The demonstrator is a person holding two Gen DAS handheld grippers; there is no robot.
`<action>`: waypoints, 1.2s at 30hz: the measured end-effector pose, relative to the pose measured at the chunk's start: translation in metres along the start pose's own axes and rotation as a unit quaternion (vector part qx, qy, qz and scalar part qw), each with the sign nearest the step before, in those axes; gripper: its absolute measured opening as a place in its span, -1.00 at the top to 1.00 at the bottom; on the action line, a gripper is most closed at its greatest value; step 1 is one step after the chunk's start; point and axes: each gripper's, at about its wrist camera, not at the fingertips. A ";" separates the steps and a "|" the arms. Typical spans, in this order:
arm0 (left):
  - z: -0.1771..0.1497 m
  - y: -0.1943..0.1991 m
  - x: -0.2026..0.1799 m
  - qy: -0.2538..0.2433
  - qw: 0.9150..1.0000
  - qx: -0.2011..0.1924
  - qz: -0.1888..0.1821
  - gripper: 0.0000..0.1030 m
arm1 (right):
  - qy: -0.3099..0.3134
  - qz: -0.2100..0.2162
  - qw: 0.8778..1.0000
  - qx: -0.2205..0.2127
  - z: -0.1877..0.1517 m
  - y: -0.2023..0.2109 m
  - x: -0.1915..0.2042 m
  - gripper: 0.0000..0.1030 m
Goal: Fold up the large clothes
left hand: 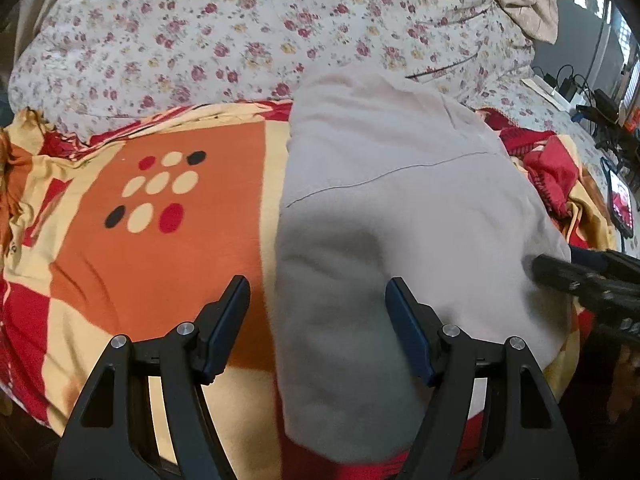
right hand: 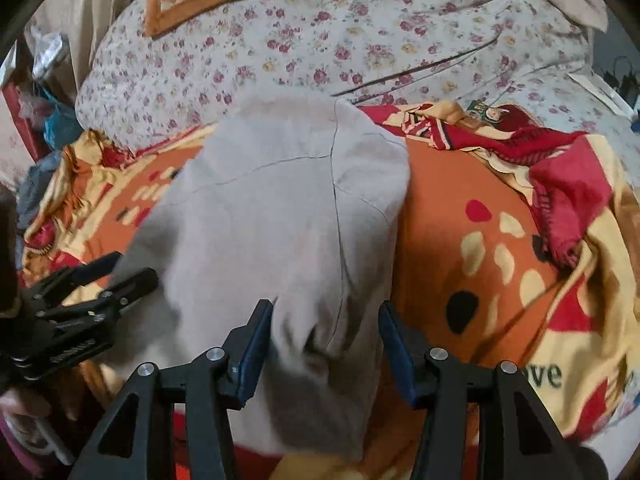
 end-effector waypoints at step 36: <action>-0.004 0.043 0.005 0.024 0.998 -0.059 0.017 -0.37 | 0.020 -0.014 0.996 -0.090 -0.004 0.035 0.052 -0.62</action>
Point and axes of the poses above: each gripper's, at about its wrist camera, not at the fingertips, and y roughly against the way its jaws point, x to its left, z to its top, and after that the axes turned 3 degrees about -y, right-handed
